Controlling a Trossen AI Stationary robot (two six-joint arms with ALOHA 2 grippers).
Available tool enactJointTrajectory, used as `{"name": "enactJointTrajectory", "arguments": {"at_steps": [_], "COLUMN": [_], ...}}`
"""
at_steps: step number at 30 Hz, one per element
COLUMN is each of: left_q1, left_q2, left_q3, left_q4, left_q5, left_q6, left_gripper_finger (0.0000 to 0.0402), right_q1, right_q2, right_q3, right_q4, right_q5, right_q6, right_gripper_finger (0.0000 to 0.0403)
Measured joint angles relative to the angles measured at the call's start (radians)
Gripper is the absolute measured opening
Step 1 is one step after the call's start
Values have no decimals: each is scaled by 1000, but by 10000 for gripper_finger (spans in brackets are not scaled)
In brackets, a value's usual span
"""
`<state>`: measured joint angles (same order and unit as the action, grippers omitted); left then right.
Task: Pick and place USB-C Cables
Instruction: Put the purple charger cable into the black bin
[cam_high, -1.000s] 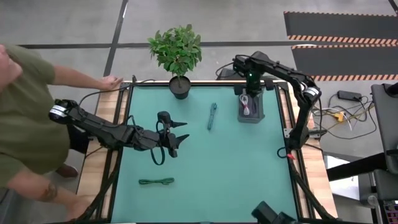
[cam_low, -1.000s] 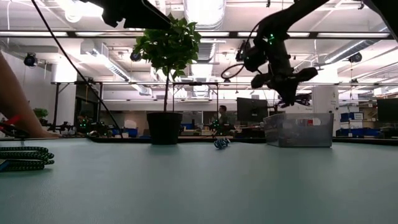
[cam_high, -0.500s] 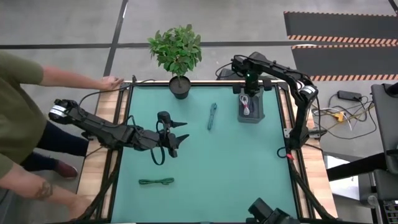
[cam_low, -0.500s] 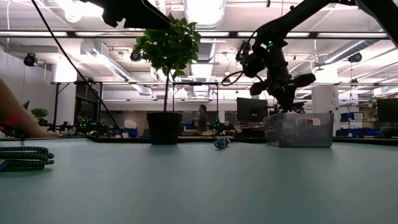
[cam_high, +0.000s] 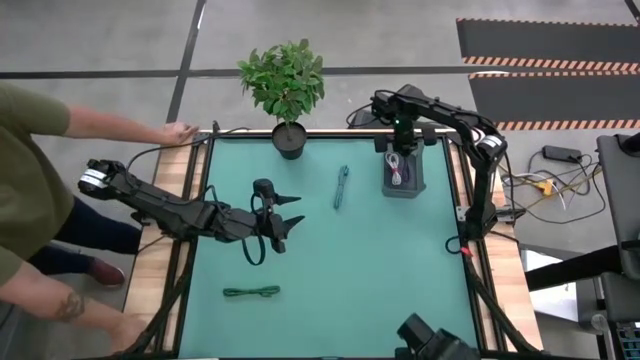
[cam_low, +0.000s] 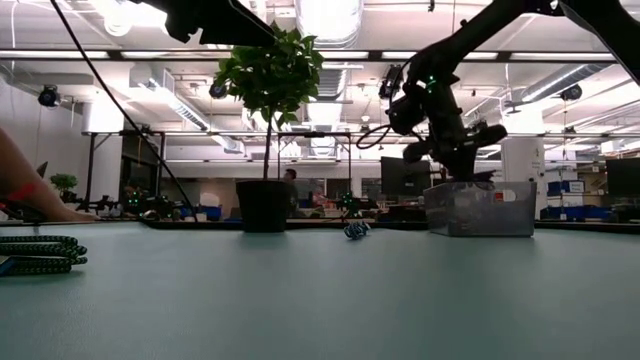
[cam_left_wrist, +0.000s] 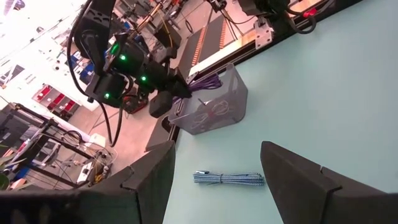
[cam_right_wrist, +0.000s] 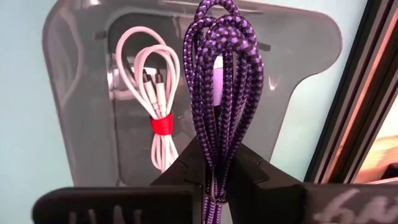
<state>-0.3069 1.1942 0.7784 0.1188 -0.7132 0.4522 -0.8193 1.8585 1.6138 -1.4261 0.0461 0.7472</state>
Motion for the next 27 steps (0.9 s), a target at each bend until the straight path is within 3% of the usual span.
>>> {"name": "enactJointTrajectory", "arguments": {"at_steps": [17,27], "left_q1": [0,0], "left_q2": [0,0], "left_q3": [0,0], "left_q4": [-1,1], "left_q5": [0,0], "left_q6": [0,0], "left_gripper_finger": [221,222], "right_q1": [-11,-10], "right_q2": [9,9], "right_q3": [-5,-13], "right_q4": [4,6], "right_q5": [4,0], "right_q6": [-18,-108], "right_gripper_finger": [22,22]}}
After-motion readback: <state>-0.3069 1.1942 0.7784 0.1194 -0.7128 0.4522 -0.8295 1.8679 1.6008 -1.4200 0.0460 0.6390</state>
